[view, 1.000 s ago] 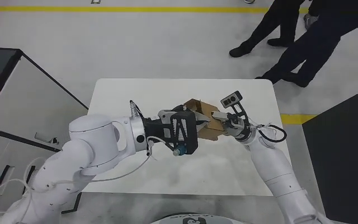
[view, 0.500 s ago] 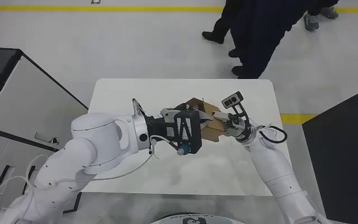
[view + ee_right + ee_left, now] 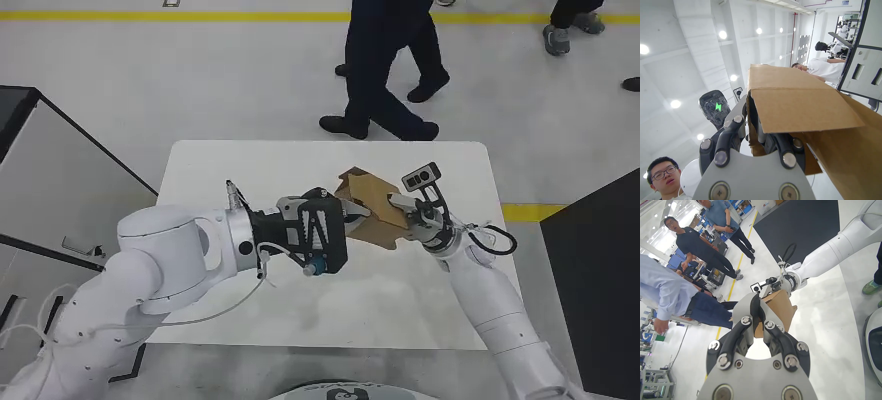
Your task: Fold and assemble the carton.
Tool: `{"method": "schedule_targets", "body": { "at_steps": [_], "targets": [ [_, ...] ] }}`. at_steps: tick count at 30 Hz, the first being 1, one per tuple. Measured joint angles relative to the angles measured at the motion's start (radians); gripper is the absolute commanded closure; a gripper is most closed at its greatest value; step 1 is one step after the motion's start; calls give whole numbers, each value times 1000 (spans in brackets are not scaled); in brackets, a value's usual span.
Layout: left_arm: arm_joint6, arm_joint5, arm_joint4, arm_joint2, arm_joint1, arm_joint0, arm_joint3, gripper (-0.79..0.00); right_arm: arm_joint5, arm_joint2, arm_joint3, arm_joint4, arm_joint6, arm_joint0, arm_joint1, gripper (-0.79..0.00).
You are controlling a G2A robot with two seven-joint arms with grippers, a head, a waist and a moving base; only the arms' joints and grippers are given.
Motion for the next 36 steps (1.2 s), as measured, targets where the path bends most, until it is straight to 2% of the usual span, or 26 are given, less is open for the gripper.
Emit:
{"method": "schedule_targets", "body": {
  "at_steps": [11,36],
  "targets": [
    [-1,-14,7,3,4,45,0,0,-3,-9,-3,26,20,8,-5,0],
    [-7,-20,-1,29,3,51,3,0,-1,-21,-10,21,58,14,-10,0]
  ]
}}
